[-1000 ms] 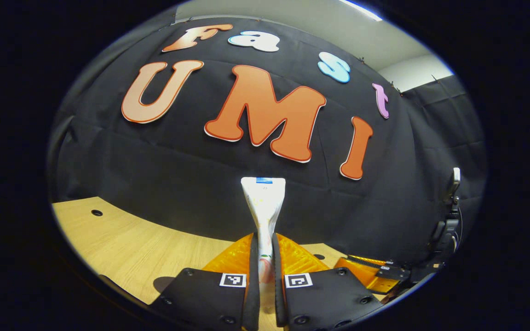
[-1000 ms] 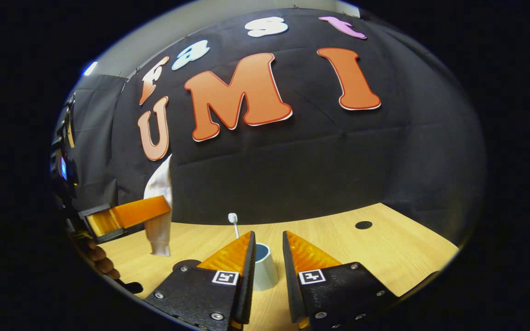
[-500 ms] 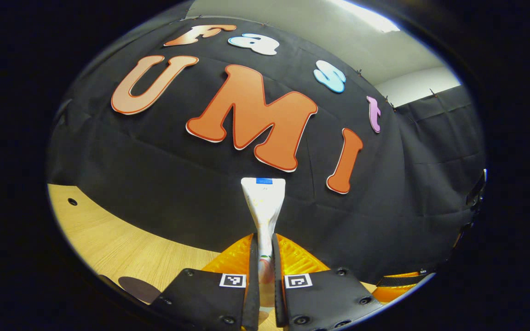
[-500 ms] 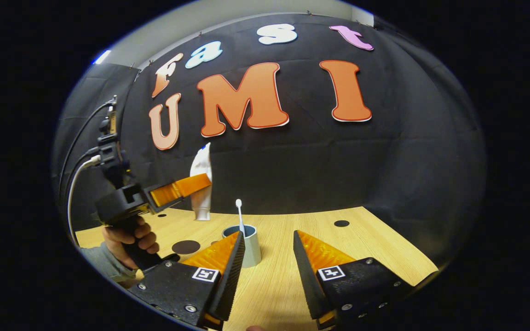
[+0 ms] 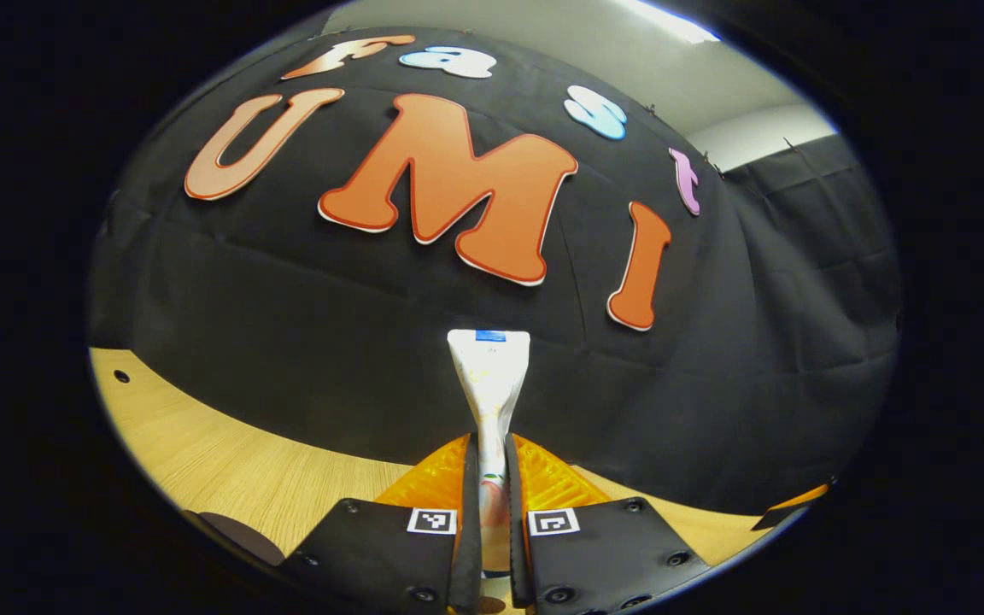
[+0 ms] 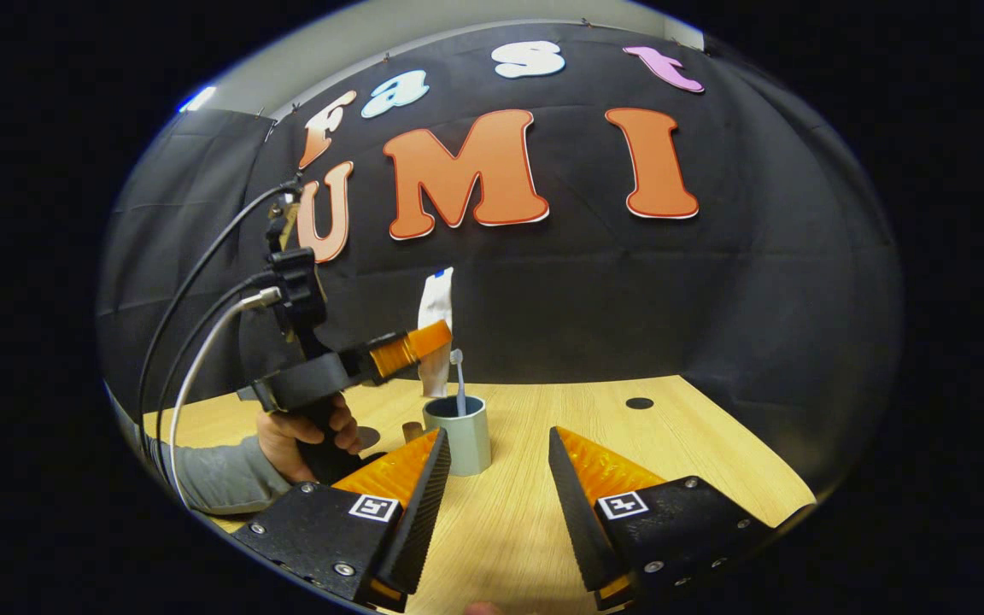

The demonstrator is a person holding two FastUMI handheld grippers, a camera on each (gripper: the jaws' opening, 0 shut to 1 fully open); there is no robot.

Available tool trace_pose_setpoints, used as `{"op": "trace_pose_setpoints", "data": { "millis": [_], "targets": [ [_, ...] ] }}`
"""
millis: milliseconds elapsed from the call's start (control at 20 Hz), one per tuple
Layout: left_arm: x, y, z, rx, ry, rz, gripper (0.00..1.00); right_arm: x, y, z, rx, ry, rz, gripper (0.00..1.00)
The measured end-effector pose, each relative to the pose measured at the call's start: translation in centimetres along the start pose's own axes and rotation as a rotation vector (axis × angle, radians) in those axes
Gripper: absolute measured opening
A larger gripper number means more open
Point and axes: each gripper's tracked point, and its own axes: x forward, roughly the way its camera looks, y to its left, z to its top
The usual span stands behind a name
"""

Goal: Put the toothbrush and toothpaste on the desktop into the cup, then pick up the cup and place it on the coaster on the desktop.

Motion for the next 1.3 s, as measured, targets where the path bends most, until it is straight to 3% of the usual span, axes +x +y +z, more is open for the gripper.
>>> {"op": "trace_pose_setpoints", "data": {
  "millis": [350,550,750,850,900,1050,1100,1300],
  "targets": [
    [0.9,0.1,-2.9,0.026,0.044,0.007,0.16,-0.3,-1.0,0.0,0.011,0.0,-0.028,0.7],
    [1.0,-0.2,-3.7,0.036,0.075,-0.004,0.24,-0.3,-0.8,-0.1,0.008,0.012,-0.034,0.7],
    [0.3,-0.5,-1.8,0.027,0.05,-0.015,0.24,-0.4,-0.2,0.2,-0.002,0.006,-0.025,0.7],
    [-0.5,-0.2,-1.4,0.032,0.06,-0.015,0.28,-0.3,0.3,0.4,0.006,0.008,-0.018,0.7],
    [-0.9,0.4,-1.2,0.03,0.063,-0.011,0.4,-0.1,0.6,0.4,0.009,0.011,-0.015,0.7],
    [-2.4,1.4,-0.3,0.012,0.084,-0.012,0.6,0.4,1.6,0.9,-0.002,0.021,-0.007,0.7],
    [-3.0,2.0,0.1,0.021,0.089,-0.003,0.74,0.6,2.0,1.1,-0.004,0.027,-0.002,0.7],
    [-5.5,4.6,2.3,0.136,0.119,0.06,0.94,1.8,3.7,1.2,-0.007,0.076,0.024,0.72]
  ]
}}
